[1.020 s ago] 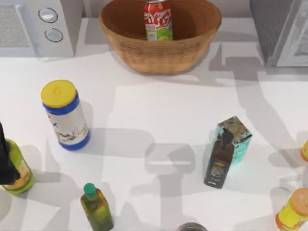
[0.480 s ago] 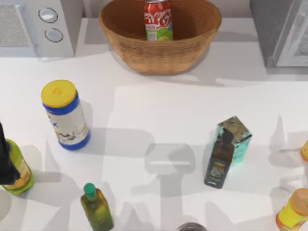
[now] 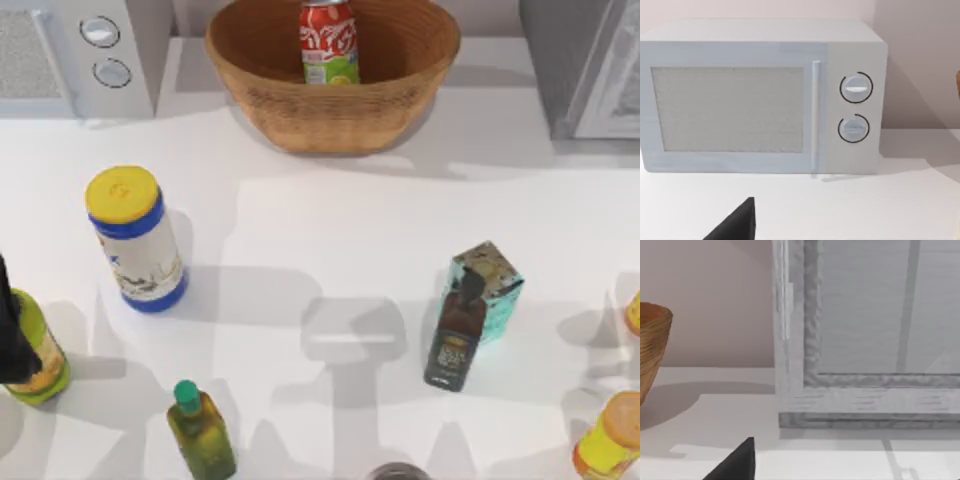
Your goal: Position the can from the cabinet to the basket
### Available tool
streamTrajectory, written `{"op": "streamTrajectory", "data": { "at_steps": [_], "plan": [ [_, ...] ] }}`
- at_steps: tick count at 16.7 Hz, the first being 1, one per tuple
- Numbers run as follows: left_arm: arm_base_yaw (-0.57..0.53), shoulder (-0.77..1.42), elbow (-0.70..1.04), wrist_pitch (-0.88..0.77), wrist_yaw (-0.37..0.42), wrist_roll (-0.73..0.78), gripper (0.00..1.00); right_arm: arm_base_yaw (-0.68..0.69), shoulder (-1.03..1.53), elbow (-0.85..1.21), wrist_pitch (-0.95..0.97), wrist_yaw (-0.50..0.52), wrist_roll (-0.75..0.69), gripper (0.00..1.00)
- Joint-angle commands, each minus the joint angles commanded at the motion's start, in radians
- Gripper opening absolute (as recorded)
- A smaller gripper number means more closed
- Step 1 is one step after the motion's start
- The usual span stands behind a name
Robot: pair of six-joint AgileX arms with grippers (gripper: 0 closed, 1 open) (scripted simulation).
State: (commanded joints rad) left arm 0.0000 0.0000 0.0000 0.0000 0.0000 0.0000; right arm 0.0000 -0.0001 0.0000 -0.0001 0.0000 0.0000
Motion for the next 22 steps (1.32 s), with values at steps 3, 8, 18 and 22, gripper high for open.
{"op": "streamTrajectory", "data": {
  "at_steps": [3, 8, 18, 22],
  "plan": [
    [0.0, 0.0, 0.0, 0.0, 0.0, 0.0, 1.0, 0.0, 0.0, 0.0, 0.0, 0.0, 0.0, 1.0],
    [0.0, 0.0, 0.0, 0.0, 0.0, 0.0, 1.0, -0.023, 0.019, 0.019, 0.027, -0.022, -0.003, 1.0],
    [0.0, 0.0, 0.0, 0.0, 0.0, 0.0, 1.0, -0.561, 0.476, 0.204, 0.553, -0.458, -0.023, 1.0],
    [0.0, 0.0, 0.0, 0.0, 0.0, 0.0, 1.0, -0.783, 0.801, 0.275, 0.804, -0.669, -0.015, 1.0]
  ]
}}
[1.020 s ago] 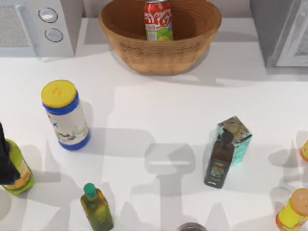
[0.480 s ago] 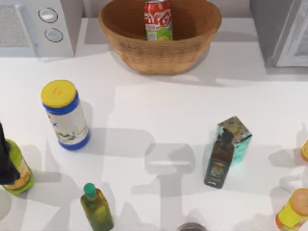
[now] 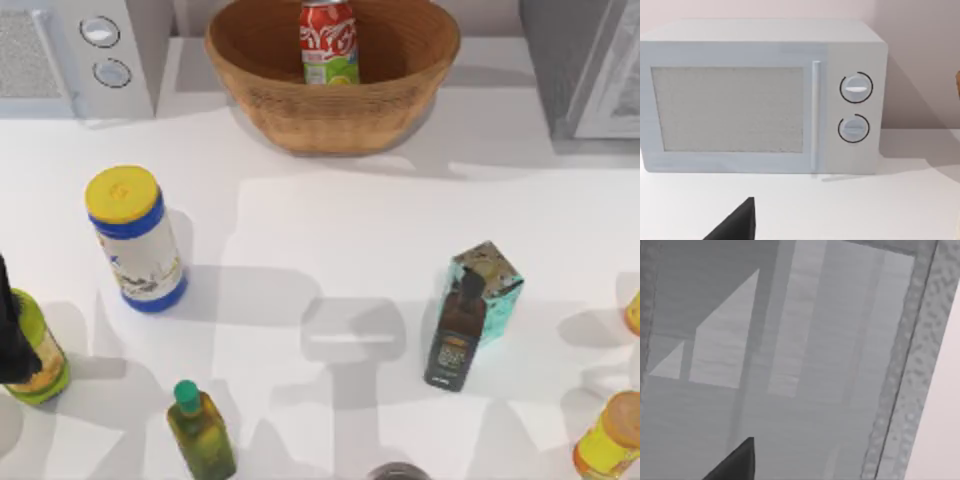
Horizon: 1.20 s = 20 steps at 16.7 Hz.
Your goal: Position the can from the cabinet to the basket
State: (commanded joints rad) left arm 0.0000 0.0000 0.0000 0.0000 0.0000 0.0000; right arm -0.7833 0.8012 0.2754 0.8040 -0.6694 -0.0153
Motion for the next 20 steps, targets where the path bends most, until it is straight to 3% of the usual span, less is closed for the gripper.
{"op": "streamTrajectory", "data": {
  "at_steps": [5, 9, 20],
  "plan": [
    [0.0, 0.0, 0.0, 0.0, 0.0, 0.0, 1.0, -0.176, 0.443, 0.062, 0.253, -0.212, 0.022, 1.0],
    [0.0, 0.0, 0.0, 0.0, 0.0, 0.0, 1.0, -0.239, 0.676, 0.089, 0.377, -0.317, 0.039, 1.0],
    [0.0, 0.0, 0.0, 0.0, 0.0, 0.0, 1.0, -0.238, 0.727, 0.123, 0.368, -0.333, 0.039, 1.0]
  ]
}}
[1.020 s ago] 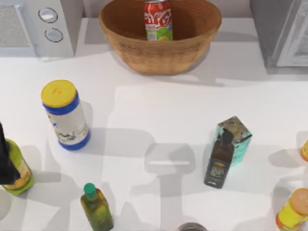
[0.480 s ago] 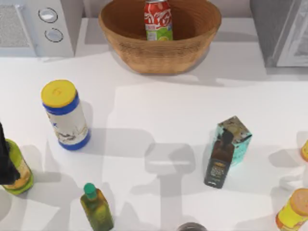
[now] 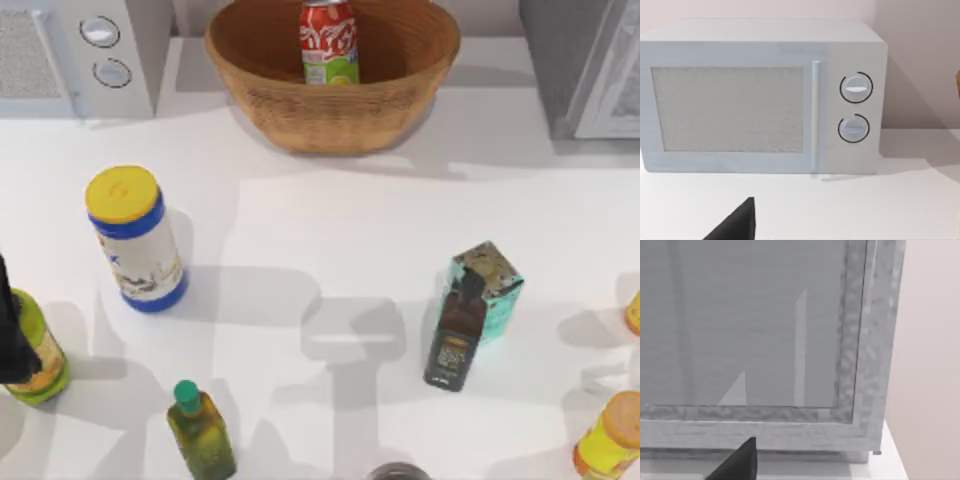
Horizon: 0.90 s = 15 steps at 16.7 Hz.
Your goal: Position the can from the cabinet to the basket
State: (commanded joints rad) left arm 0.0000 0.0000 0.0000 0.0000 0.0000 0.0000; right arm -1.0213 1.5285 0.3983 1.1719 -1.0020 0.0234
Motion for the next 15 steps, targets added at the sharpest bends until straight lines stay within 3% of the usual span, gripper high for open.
{"op": "streamTrajectory", "data": {
  "at_steps": [5, 15],
  "plan": [
    [0.0, 0.0, 0.0, 0.0, 0.0, 0.0, 1.0, -0.003, -0.082, 0.263, -0.253, 0.024, -0.025, 1.0],
    [0.0, 0.0, 0.0, 0.0, 0.0, 0.0, 1.0, -0.015, -0.197, 1.163, -1.178, 0.016, -0.024, 1.0]
  ]
}}
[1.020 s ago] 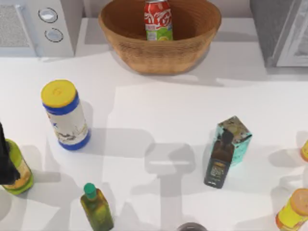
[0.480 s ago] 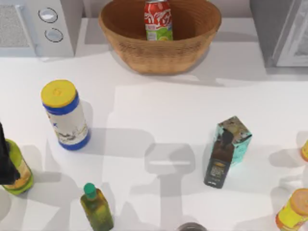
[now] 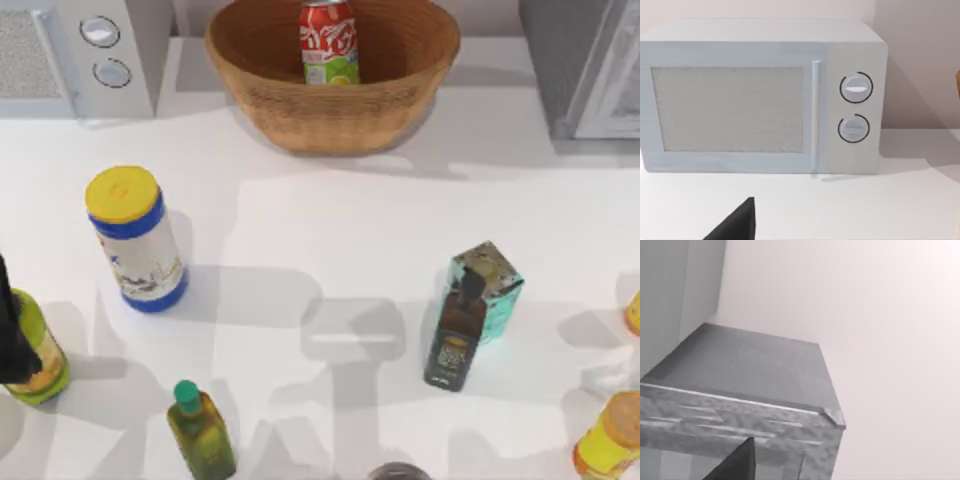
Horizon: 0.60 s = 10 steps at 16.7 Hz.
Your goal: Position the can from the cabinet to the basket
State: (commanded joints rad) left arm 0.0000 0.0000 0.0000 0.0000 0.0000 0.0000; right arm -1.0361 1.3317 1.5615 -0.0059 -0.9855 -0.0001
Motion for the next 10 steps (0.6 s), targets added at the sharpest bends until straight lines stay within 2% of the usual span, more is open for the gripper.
{"op": "streamTrajectory", "data": {
  "at_steps": [5, 10],
  "plan": [
    [0.0, 0.0, 0.0, 0.0, 0.0, 0.0, 1.0, -0.002, -0.001, 0.184, -0.309, -0.03, 0.021, 1.0],
    [0.0, 0.0, 0.0, 0.0, 0.0, 0.0, 1.0, -0.006, 0.01, 0.185, -0.376, -0.046, 0.028, 1.0]
  ]
}}
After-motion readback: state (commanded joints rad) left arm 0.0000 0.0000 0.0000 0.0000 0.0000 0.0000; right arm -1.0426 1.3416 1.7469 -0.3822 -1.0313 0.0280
